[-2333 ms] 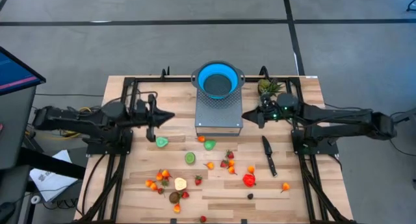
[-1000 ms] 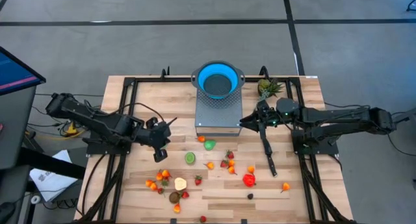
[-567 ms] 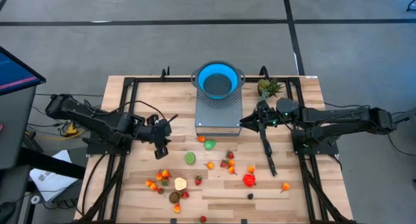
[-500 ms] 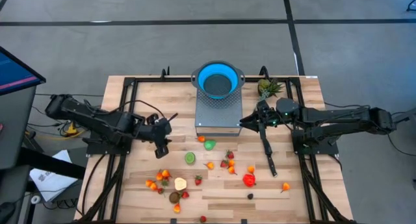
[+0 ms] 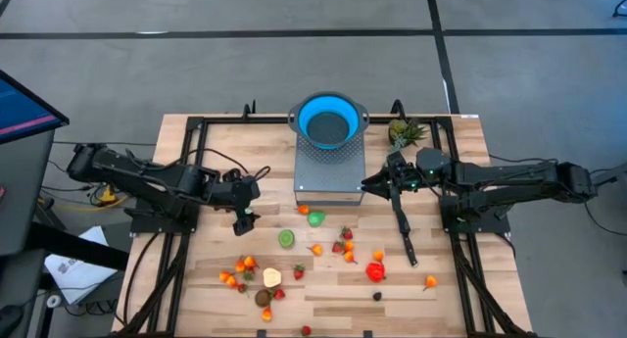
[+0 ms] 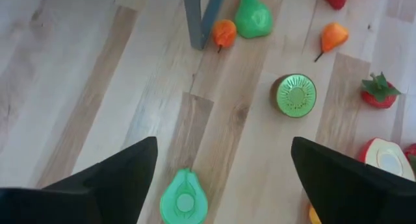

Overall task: Pick & Place Fruit
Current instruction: Put the left sliced pear into the strainer bowl

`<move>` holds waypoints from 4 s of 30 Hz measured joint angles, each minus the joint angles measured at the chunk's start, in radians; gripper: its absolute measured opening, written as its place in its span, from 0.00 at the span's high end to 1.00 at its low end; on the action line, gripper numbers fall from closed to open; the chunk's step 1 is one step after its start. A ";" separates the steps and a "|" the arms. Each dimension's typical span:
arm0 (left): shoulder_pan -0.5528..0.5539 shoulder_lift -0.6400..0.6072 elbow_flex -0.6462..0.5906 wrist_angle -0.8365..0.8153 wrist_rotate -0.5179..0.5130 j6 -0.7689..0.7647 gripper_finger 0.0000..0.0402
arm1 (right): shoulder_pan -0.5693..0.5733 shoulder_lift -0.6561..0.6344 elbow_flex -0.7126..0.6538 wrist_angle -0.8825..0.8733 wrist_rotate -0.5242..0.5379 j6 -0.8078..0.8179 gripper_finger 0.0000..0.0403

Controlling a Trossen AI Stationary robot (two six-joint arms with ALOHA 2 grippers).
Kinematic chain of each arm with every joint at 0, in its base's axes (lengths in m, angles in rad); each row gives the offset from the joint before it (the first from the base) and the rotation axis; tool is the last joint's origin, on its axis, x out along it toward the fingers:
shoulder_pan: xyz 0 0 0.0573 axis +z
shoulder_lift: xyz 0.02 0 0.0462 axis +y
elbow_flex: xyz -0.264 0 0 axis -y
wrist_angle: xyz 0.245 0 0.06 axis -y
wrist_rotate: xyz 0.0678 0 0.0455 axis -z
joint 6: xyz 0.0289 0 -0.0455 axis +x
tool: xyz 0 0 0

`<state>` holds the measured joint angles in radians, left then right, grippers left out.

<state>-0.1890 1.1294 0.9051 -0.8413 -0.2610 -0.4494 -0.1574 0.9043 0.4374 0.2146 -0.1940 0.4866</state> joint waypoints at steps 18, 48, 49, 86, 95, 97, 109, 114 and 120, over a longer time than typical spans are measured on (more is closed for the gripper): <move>0.000 -0.001 -0.189 0.010 0.058 -0.187 0.23 | 0.000 0.000 0.000 0.001 0.000 0.000 0.71; 0.000 -0.001 -0.463 0.245 0.047 -0.243 0.26 | 0.000 0.000 0.000 0.001 0.000 0.000 0.71; 0.000 -0.001 -0.469 0.266 0.047 -0.238 0.26 | 0.000 0.000 0.000 0.001 0.000 0.000 0.71; 0.000 -0.001 -0.522 0.407 -0.028 0.032 0.26 | 0.000 0.000 0.000 0.003 0.001 0.001 0.71; 0.000 -0.001 -0.522 0.416 -0.027 0.105 0.26 | 0.000 0.000 0.000 0.003 0.001 0.003 0.71; 0.000 -0.001 -0.522 0.416 -0.026 0.106 0.26 | 0.000 0.000 0.000 0.003 0.001 0.003 0.71; 0.000 -0.001 -0.522 0.417 0.000 0.103 0.36 | 0.000 0.000 0.000 0.004 0.001 0.003 0.71; 0.000 -0.001 -0.522 0.417 0.000 0.102 0.42 | 0.000 0.000 0.000 0.003 0.001 0.003 0.71; 0.000 -0.001 -0.521 0.419 0.006 0.102 0.40 | 0.000 0.000 0.000 0.004 0.001 0.003 0.71</move>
<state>-0.1891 1.1286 0.3836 -0.4223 -0.2546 -0.3479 -0.1577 0.9047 0.4374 0.2182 -0.1932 0.4892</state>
